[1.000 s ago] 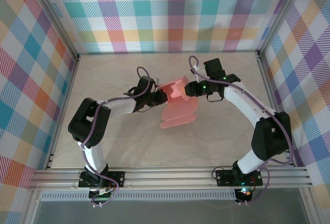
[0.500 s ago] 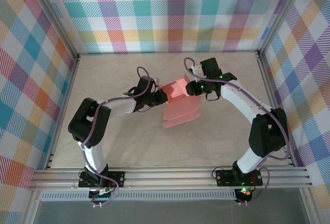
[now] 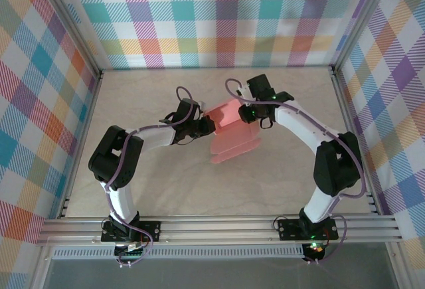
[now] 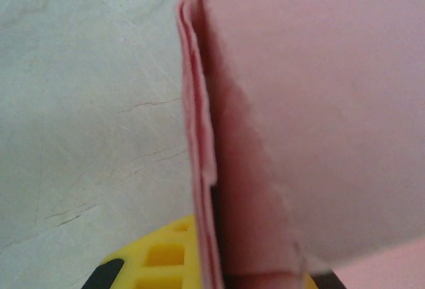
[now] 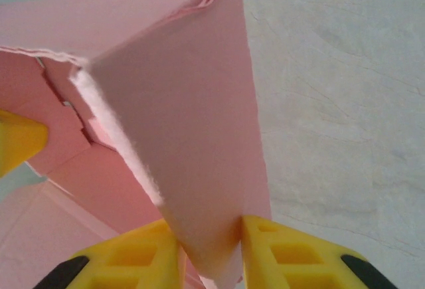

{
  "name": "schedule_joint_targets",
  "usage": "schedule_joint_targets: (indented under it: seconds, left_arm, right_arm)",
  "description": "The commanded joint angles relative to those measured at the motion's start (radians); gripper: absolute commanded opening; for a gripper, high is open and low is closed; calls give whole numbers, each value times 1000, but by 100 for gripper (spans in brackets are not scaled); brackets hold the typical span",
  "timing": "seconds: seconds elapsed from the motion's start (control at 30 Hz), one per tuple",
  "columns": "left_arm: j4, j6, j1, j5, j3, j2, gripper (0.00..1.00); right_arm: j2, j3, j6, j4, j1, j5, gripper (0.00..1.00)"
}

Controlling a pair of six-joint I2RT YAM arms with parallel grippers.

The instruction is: Fold the paper box

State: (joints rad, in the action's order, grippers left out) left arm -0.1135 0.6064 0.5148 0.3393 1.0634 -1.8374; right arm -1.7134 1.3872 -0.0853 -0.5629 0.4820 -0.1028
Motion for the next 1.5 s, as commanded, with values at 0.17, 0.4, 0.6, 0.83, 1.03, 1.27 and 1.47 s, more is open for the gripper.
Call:
schedule_joint_targets:
  seconds: [0.17, 0.4, 0.6, 0.83, 1.03, 1.27, 1.47]
  left_arm:
    - [-18, -10, 5, 64, 37, 1, 0]
    - [-16, -10, 5, 70, 42, 3, 0]
    - [-12, -12, 5, 69, 40, 4, 0]
    - [-11, -10, 6, 67, 39, 7, 0]
    - [-12, -10, 7, 70, 41, 5, 0]
    - [-13, -10, 7, 69, 38, 7, 0]
    - [-12, -9, 7, 70, 38, 7, 0]
  right_arm:
    - [-52, 44, -57, -23, 45, -157, 23]
    - [-96, 68, -80, -31, 84, -305, 20]
    - [-130, 82, -95, -19, 105, -385, 18]
    - [-152, 88, -123, -17, 128, -466, 9]
    - [-164, 88, -126, -11, 139, -489, 13]
    - [-178, 91, -133, -3, 141, -493, 17]
    - [-193, 91, -144, -10, 141, -506, 17]
